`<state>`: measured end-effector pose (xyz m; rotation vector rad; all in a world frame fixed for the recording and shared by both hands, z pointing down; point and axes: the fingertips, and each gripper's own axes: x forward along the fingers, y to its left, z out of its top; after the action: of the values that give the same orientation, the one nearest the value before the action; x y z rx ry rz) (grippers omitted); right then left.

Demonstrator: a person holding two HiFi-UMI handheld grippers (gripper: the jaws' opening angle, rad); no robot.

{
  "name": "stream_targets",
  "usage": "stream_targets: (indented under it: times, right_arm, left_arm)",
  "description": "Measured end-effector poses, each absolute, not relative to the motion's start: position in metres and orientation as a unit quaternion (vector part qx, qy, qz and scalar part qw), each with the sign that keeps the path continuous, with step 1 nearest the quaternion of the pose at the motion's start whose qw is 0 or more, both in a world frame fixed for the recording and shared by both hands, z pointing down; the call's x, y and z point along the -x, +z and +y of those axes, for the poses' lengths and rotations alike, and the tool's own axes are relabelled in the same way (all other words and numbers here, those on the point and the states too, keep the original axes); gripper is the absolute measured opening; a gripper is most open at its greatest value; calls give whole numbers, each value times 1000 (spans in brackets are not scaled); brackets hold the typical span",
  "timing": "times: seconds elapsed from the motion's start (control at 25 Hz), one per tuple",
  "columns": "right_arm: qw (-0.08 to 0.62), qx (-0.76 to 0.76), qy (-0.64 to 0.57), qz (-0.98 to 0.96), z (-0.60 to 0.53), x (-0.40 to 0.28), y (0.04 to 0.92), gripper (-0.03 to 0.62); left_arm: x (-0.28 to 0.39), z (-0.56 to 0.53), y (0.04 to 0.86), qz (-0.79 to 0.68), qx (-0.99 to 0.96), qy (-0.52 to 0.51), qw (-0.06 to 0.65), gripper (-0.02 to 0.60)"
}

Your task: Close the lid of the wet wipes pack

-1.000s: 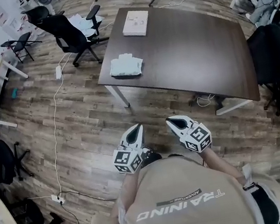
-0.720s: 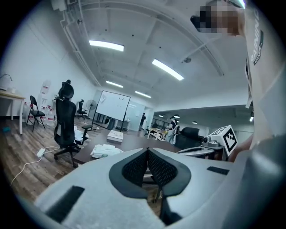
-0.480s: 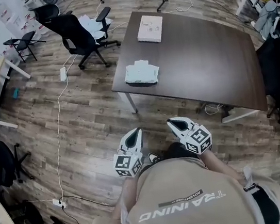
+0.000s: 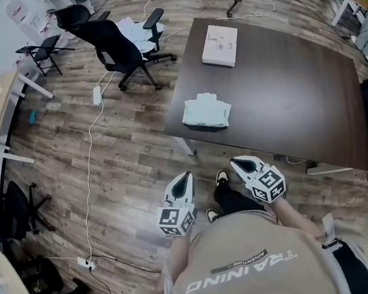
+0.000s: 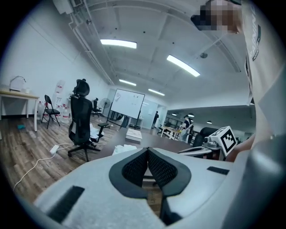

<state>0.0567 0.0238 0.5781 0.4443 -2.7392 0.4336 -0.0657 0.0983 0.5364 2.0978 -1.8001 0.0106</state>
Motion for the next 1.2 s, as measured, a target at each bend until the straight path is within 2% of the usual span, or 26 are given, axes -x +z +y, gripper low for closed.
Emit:
stream_targets:
  times: [0.28,0.44,0.88,1.2]
  right_arm:
    - [120,-154,119,-973,-93,-6,560,15]
    - [98,-170,136,-971,-139,1,562,15]
    - [131,-190,191,-954,-180,11,589,14]
    - [137,-277,202,-929,-206,30,594,15]
  left_arm:
    - [116,15,514,-659,-737,20,153,9]
    - [123,-22,511,-657,-739,21,149,9]
    - [139,-86,522,-630,-756,26,177,9]
    - [171,-125,547,-563,-802,32,199,9]
